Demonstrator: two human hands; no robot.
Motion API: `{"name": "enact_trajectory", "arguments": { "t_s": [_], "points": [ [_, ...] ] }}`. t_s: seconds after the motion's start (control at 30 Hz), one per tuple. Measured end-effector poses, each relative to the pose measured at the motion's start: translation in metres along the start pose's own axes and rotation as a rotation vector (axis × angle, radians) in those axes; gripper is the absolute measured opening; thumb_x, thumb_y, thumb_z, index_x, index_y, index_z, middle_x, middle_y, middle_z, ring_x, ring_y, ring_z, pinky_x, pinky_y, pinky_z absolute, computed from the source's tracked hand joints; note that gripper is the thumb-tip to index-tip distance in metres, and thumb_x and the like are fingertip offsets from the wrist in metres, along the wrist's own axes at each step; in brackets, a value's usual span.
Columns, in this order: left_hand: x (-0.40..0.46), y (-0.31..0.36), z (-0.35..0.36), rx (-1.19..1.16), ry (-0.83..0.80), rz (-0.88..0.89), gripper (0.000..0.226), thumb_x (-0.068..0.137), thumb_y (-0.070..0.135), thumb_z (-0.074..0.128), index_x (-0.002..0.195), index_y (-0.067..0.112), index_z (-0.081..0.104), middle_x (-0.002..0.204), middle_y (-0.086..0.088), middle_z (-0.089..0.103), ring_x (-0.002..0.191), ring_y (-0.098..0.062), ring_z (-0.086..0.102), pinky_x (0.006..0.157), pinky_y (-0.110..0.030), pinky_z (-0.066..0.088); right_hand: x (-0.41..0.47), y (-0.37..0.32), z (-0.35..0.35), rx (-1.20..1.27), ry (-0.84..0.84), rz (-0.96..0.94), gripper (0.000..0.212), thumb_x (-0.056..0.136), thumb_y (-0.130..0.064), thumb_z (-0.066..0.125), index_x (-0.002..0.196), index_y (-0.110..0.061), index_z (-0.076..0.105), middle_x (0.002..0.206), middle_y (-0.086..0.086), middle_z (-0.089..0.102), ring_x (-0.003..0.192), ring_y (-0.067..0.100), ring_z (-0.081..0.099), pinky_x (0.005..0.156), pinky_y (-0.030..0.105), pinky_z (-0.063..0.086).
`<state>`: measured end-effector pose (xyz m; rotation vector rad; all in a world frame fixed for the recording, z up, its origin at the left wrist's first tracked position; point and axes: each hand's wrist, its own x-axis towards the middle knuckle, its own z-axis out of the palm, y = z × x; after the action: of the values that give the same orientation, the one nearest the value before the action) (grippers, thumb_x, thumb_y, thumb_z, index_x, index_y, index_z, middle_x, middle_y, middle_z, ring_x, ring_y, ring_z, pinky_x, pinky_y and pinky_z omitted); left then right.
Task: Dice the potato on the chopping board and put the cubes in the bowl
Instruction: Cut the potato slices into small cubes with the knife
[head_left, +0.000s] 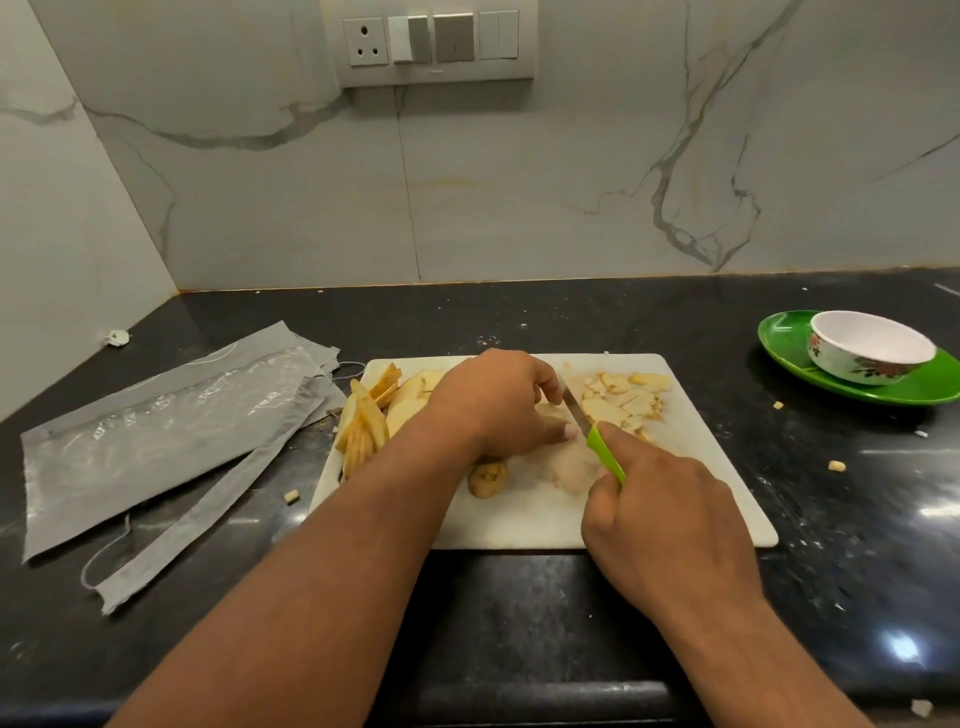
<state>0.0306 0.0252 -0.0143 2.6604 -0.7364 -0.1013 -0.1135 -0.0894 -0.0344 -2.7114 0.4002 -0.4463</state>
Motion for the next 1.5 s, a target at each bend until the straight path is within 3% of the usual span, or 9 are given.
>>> {"name": "enact_trajectory", "arguments": {
  "t_s": [0.2, 0.37, 0.47, 0.6, 0.73, 0.9, 1.07, 1.3, 1.5],
  "points": [
    [0.001, 0.001, 0.001, -0.03, 0.006, -0.004, 0.017, 0.088, 0.038, 0.075, 0.105, 0.038, 0.074, 0.108, 0.016, 0.067, 0.091, -0.007, 0.061, 0.076, -0.027, 0.056, 0.001, 0.002, -0.011, 0.12, -0.034, 0.043, 0.052, 0.095, -0.031, 0.049, 0.147, -0.038, 0.046, 0.126, -0.007, 0.067, 0.106, 0.019, 0.062, 0.091, 0.034, 0.047],
    [-0.007, -0.003, -0.008, -0.076, -0.069, 0.023, 0.015, 0.086, 0.025, 0.073, 0.093, 0.037, 0.078, 0.102, 0.02, 0.065, 0.096, -0.008, 0.06, 0.077, -0.025, 0.052, 0.001, 0.004, -0.018, 0.181, -0.075, 0.07, 0.052, 0.093, -0.032, 0.051, 0.144, -0.039, 0.05, 0.131, -0.009, 0.064, 0.112, 0.019, 0.061, 0.094, 0.034, 0.048],
    [-0.012, -0.008, -0.012, -0.09, -0.099, 0.052, 0.015, 0.084, 0.024, 0.075, 0.087, 0.039, 0.077, 0.105, 0.018, 0.067, 0.1, -0.007, 0.061, 0.086, -0.033, 0.056, -0.001, 0.005, -0.019, 0.151, -0.088, 0.042, 0.052, 0.093, -0.034, 0.049, 0.145, -0.041, 0.048, 0.128, -0.009, 0.066, 0.11, 0.02, 0.062, 0.092, 0.034, 0.048],
    [-0.015, -0.006, -0.02, -0.055, -0.041, 0.026, 0.021, 0.081, 0.039, 0.085, 0.1, 0.041, 0.074, 0.115, 0.018, 0.063, 0.102, -0.006, 0.059, 0.084, -0.029, 0.054, -0.003, 0.007, -0.017, 0.141, -0.079, 0.01, 0.052, 0.095, -0.032, 0.048, 0.146, -0.04, 0.047, 0.128, -0.009, 0.066, 0.108, 0.019, 0.062, 0.092, 0.033, 0.048],
    [-0.011, -0.003, -0.024, 0.124, -0.101, -0.127, 0.055, 0.075, 0.059, 0.085, 0.119, 0.03, 0.07, 0.109, 0.008, 0.067, 0.095, -0.014, 0.062, 0.075, -0.024, 0.05, -0.003, 0.009, -0.014, 0.156, -0.069, 0.004, 0.052, 0.095, -0.033, 0.048, 0.146, -0.039, 0.046, 0.129, -0.01, 0.065, 0.108, 0.017, 0.062, 0.094, 0.033, 0.048],
    [-0.01, 0.002, -0.018, 0.061, -0.098, -0.105, 0.046, 0.086, 0.045, 0.081, 0.126, 0.025, 0.071, 0.1, 0.008, 0.066, 0.09, -0.014, 0.063, 0.071, -0.022, 0.047, -0.003, 0.009, -0.012, 0.15, -0.081, -0.004, 0.053, 0.095, -0.036, 0.046, 0.147, -0.039, 0.045, 0.132, -0.012, 0.064, 0.111, 0.016, 0.062, 0.096, 0.034, 0.049],
    [-0.011, -0.002, -0.019, -0.021, -0.112, -0.052, 0.046, 0.087, 0.037, 0.082, 0.131, 0.026, 0.071, 0.117, 0.007, 0.072, 0.098, -0.012, 0.065, 0.08, -0.02, 0.051, -0.001, 0.007, -0.01, 0.044, -0.098, -0.052, 0.052, 0.098, -0.036, 0.04, 0.15, -0.039, 0.04, 0.121, -0.008, 0.067, 0.104, 0.016, 0.062, 0.088, 0.035, 0.047],
    [-0.008, -0.003, -0.015, -0.117, -0.055, -0.089, 0.04, 0.08, 0.037, 0.088, 0.116, 0.022, 0.079, 0.107, 0.007, 0.076, 0.088, -0.009, 0.067, 0.079, -0.023, 0.057, -0.005, 0.002, -0.007, -0.046, -0.11, -0.089, 0.055, 0.099, -0.036, 0.034, 0.154, -0.036, 0.032, 0.101, -0.006, 0.067, 0.077, 0.014, 0.048, 0.068, 0.031, 0.035],
    [-0.002, -0.001, -0.011, -0.183, -0.062, -0.172, 0.035, 0.08, 0.032, 0.088, 0.111, 0.019, 0.081, 0.103, 0.003, 0.078, 0.088, -0.013, 0.069, 0.082, -0.026, 0.059, -0.009, -0.008, -0.006, -0.114, -0.168, -0.094, 0.06, 0.099, -0.034, 0.033, 0.157, -0.033, 0.018, 0.092, -0.005, 0.05, 0.081, 0.012, 0.052, 0.066, 0.029, 0.039]
  ]
}}
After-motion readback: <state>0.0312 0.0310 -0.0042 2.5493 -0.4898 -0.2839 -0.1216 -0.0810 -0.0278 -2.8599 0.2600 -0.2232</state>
